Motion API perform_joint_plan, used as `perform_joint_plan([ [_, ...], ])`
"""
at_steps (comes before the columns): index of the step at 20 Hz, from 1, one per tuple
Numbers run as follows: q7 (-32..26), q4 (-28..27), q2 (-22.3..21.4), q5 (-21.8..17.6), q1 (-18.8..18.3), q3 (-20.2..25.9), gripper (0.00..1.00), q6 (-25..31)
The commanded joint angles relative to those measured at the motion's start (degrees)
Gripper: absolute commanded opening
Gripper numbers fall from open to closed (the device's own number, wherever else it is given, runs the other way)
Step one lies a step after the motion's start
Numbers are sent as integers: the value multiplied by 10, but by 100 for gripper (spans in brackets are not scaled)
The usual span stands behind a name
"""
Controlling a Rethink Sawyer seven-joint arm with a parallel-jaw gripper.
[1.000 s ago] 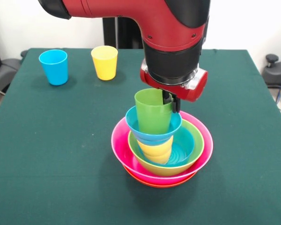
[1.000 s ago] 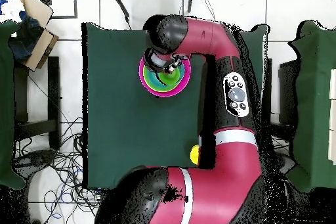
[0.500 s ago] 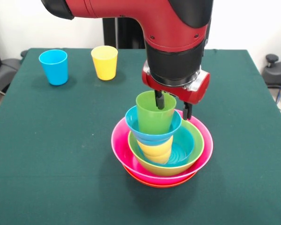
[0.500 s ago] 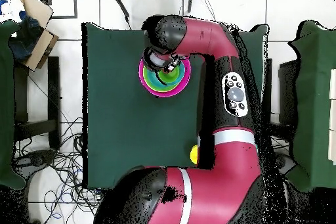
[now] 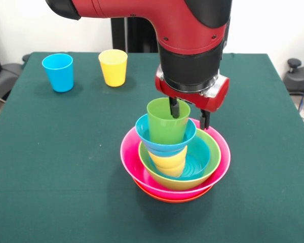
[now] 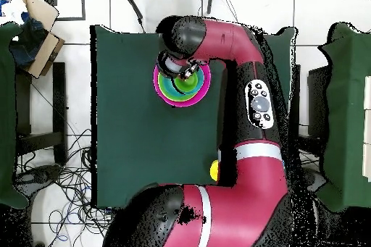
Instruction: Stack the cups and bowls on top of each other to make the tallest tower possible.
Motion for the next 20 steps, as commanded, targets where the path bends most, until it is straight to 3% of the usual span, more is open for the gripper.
perform_joint_plan([
  [1, 12, 42, -4, -5, 20, 0, 100, -8],
  [12, 15, 69, -45, -10, 27, -22, 100, 0],
  [20, 10, 124, -95, -5, 27, -28, 100, -15],
])
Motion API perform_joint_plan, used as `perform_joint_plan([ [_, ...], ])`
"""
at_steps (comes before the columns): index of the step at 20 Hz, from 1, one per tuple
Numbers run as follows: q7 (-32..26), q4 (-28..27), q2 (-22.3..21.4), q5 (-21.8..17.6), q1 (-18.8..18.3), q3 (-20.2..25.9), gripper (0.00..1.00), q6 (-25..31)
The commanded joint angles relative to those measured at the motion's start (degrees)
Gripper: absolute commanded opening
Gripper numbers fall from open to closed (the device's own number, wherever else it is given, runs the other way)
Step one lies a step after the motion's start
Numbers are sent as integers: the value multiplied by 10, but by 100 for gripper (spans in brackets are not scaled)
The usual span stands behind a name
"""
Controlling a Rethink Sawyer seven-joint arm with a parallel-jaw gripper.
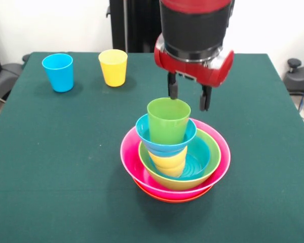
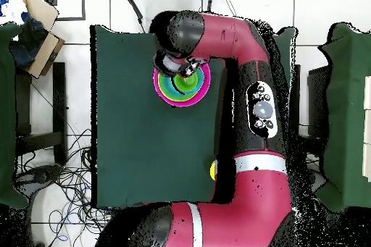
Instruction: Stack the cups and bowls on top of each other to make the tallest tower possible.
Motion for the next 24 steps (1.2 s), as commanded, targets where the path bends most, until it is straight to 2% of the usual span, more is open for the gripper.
perform_joint_plan([
  [1, 12, 103, -43, -6, 19, -10, 100, -21],
  [7, 27, 199, -98, -5, 25, -21, 100, -79],
  [12, 18, 303, -146, -3, 17, -26, 100, -146],
  [24, -9, 437, -179, -43, -20, -52, 100, -278],
])
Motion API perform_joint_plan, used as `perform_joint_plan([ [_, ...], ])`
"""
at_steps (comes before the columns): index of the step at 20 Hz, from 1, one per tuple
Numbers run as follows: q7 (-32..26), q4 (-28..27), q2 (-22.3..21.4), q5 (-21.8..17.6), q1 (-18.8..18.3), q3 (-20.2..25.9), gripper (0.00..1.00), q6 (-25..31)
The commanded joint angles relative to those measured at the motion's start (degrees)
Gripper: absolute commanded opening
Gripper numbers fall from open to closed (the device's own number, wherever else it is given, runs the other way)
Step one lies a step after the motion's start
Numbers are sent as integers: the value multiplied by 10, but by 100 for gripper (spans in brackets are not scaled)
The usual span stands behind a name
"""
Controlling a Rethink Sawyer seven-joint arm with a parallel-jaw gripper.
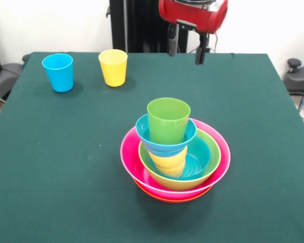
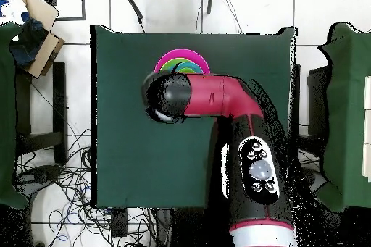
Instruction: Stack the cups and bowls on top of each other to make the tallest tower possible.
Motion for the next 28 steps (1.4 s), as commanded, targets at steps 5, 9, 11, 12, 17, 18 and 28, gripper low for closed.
perform_joint_plan([
  [5, -20, 176, -31, -47, -38, -17, 100, -107],
  [9, -39, 224, -66, -48, -57, -13, 100, -120],
  [11, -69, 255, -84, -37, -87, 14, 100, -138],
  [12, -79, 265, -88, -35, -99, 26, 100, -149],
  [17, -22, 255, -57, -69, -78, 0, 100, -183],
  [18, -13, 253, -33, -75, -79, 2, 100, -212],
  [28, 26, 217, 1, -109, -39, -44, 100, -253],
])
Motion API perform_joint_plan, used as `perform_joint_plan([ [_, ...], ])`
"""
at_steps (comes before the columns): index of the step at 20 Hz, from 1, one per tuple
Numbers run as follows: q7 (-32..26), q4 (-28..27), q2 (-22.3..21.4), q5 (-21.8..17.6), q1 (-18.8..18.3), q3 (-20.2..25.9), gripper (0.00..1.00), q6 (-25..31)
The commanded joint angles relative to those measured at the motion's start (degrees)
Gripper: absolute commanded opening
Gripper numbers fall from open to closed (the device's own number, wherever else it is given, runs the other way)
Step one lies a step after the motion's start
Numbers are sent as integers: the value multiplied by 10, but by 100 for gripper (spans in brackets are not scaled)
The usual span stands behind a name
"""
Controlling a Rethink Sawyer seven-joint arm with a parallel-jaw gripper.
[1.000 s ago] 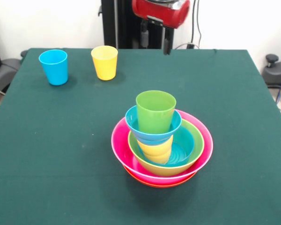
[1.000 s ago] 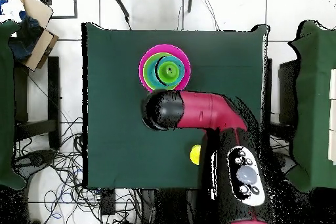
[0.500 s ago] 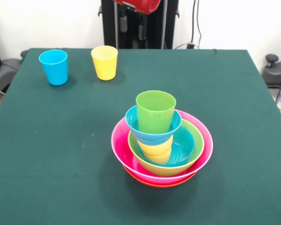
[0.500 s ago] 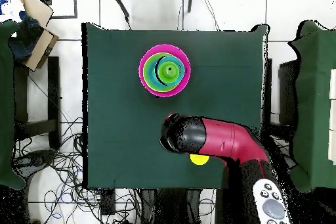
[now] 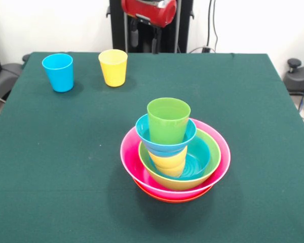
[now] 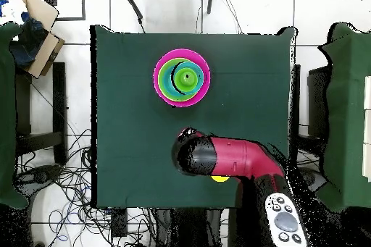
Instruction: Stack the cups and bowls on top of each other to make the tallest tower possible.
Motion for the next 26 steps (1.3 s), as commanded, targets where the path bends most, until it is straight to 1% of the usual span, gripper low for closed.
perform_joint_plan([
  [1, 24, 2, 56, -56, 25, -11, 100, -54],
  [3, 19, -7, 71, -60, 22, -12, 100, -67],
  [5, 22, -4, 72, -64, 25, -17, 100, -74],
  [8, 24, -14, 61, -75, 40, -43, 100, -59],
  [10, 20, -22, 54, -81, 45, -57, 100, -48],
  [12, 16, -23, 54, -85, 43, -62, 100, -52],
  [15, -4, -3, 59, -85, 15, -41, 100, -72],
  [16, -24, 18, 41, -82, -5, -26, 100, -63],
  [17, -37, 29, 29, -82, -16, -19, 100, -55],
  [18, -63, 48, 15, -77, -43, 1, 100, -45],
  [20, -77, 62, 3, -80, -60, 11, 100, -38],
  [21, -76, 63, 5, -84, -62, 12, 100, -38],
  [23, -53, 67, 20, -97, -55, 2, 100, -59],
  [26, -7, 57, 55, -122, -30, -28, 100, -98],
])
